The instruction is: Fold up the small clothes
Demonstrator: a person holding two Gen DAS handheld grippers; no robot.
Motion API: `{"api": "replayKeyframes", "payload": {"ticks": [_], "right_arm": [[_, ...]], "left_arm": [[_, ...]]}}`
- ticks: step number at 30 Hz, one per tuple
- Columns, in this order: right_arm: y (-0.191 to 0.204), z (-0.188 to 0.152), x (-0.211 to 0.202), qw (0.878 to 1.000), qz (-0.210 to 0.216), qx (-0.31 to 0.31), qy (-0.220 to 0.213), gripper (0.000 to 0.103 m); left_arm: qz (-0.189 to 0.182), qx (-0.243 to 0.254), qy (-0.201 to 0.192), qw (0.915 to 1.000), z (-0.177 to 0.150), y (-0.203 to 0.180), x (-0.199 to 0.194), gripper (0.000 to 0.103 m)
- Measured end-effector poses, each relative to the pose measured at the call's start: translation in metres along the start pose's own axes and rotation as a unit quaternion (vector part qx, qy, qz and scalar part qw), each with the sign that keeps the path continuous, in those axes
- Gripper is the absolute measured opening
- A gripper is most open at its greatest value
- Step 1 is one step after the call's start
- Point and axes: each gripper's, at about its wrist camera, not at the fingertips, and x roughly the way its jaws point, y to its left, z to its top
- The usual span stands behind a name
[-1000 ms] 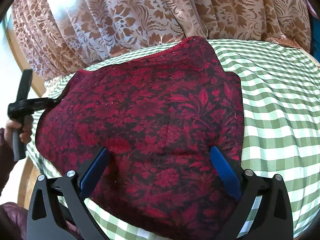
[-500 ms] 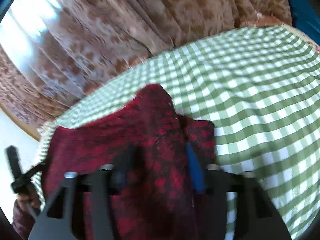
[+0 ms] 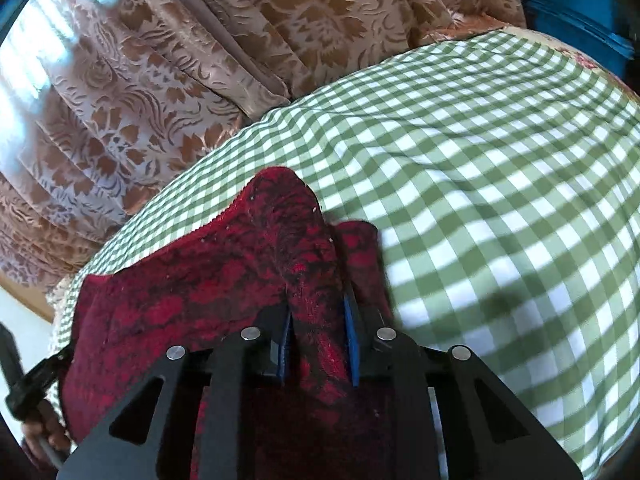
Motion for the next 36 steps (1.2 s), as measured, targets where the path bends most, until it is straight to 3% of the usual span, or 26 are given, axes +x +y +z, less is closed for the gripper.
{"api": "replayKeyframes", "payload": {"ticks": [4,7,10,13,16,18,22,24,25,28,31,33,34,36], "right_arm": [[0.009,0.001,0.002,1.0,-0.009,-0.028,-0.003,0.022],[0.009,0.003,-0.003,0.999,-0.008,-0.034,0.0,0.032],[0.016,0.01,-0.027,0.998,-0.029,-0.048,-0.027,0.056],[0.028,0.013,-0.052,0.996,-0.015,-0.058,-0.059,0.056],[0.051,0.012,-0.056,0.994,0.007,-0.089,-0.06,0.056],[0.067,0.009,-0.049,0.993,0.017,-0.107,-0.051,0.064],[0.09,-0.002,-0.016,0.991,0.024,-0.132,-0.005,0.065],[0.102,-0.009,0.005,0.989,0.027,-0.146,0.024,0.069],[0.108,-0.014,0.015,0.987,0.025,-0.154,0.033,0.072],[0.113,-0.02,0.03,0.986,0.025,-0.16,0.038,0.08],[0.114,-0.025,0.036,0.985,0.02,-0.168,0.028,0.081],[0.111,-0.029,0.034,0.985,0.024,-0.171,0.017,0.081],[0.111,-0.031,0.033,0.984,0.024,-0.174,0.012,0.081],[0.112,-0.031,0.033,0.984,0.02,-0.176,0.009,0.081]], "left_arm": [[0.006,-0.009,0.008,0.9999,-0.006,0.01,-0.003,0.021],[0.023,-0.021,-0.012,0.9994,-0.001,0.011,-0.016,0.039],[0.025,-0.014,-0.063,0.9976,0.01,0.001,-0.039,0.037],[0.001,0.019,-0.094,0.9954,0.025,-0.025,-0.047,0.037],[-0.013,0.055,-0.09,0.9944,0.034,-0.053,-0.034,0.037],[-0.009,0.067,-0.079,0.9946,0.035,-0.062,-0.02,0.038],[0.067,0.046,-0.032,0.9961,0.024,-0.044,0.016,0.013],[0.053,0.008,-0.006,0.9985,0.011,-0.02,0.028,0.012],[0.05,0.005,-0.016,0.9986,0.006,-0.014,0.027,0.011],[0.058,0.016,-0.024,0.9979,0.003,-0.016,0.016,0.009],[0.078,0.034,-0.032,0.9959,0.004,-0.028,0.005,0.01],[0.084,0.04,-0.046,0.9946,0.004,-0.034,-0.009,0.023],[0.089,0.041,-0.054,0.9937,0.003,-0.038,-0.016,0.036],[0.092,0.043,-0.07,0.9923,0.001,-0.041,-0.031,0.041]]}}
